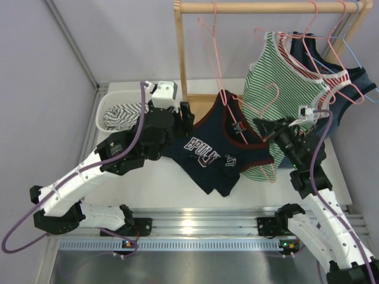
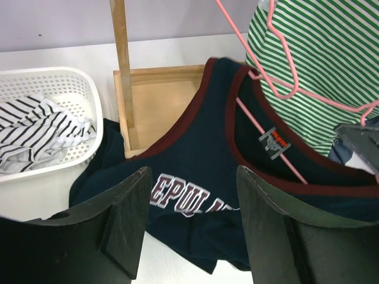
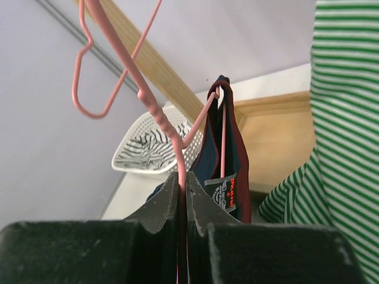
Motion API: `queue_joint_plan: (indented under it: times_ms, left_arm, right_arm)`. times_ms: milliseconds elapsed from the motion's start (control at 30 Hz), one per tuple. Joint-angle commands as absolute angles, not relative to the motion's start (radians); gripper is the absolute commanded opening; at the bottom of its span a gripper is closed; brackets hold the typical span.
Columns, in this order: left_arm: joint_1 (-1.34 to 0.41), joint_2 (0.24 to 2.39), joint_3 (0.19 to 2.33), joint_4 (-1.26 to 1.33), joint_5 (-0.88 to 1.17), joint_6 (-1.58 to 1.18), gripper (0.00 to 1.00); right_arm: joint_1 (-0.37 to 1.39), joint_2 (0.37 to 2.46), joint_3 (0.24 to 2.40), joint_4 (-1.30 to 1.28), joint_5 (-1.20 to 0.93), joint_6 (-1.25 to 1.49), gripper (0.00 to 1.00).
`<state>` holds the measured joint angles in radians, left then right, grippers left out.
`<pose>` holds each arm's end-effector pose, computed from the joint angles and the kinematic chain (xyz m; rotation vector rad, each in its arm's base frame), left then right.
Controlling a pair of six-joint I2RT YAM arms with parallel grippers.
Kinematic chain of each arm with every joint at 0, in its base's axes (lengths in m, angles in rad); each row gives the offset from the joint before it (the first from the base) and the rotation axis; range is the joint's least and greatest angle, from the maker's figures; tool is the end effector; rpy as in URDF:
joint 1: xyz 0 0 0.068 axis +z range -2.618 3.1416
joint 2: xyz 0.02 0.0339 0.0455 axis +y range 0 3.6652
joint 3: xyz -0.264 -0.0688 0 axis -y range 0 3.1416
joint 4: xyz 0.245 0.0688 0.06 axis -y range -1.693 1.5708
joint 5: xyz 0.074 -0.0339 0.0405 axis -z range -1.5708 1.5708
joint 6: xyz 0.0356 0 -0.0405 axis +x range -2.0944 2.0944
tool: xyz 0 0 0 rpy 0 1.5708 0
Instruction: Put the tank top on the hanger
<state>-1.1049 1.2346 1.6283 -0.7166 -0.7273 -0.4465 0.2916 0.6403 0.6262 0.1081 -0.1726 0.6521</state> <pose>0.1252 -0.1962 0.4802 0.1130 1.8257 -0.4100 0.1541 0.0526 0.3380 0.1317 1.5371 0.8853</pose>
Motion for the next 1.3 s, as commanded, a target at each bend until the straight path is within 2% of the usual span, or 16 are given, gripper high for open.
queue_joint_plan:
  times_ms: [0, 233, 600, 833, 1267]
  left_arm:
    - [-1.103, 1.204, 1.628, -0.710, -0.744, -0.449, 0.64]
    - [-1.103, 1.200, 1.628, -0.721, -0.745, -0.451, 0.64]
    - [-1.103, 1.210, 1.638, -0.721, -0.735, -0.453, 0.64]
    - [-1.103, 1.215, 1.654, -0.723, -0.730, -0.453, 0.64]
    - [-1.103, 1.255, 1.710, -0.735, -0.719, -0.434, 0.64]
  right_arm:
    - [0.198, 0.666, 0.722, 0.238, -0.256, 0.690, 0.00]
    - [0.023, 0.752, 0.811, 0.313, -0.383, 0.733, 0.00]
    - [-0.179, 0.985, 1.127, 0.307, -0.575, 0.790, 0.00]
    - [-0.190, 1.147, 1.396, 0.163, -0.655, 0.736, 0.00]
    - [-0.149, 1.400, 1.802, -0.095, -0.614, 0.623, 0.00]
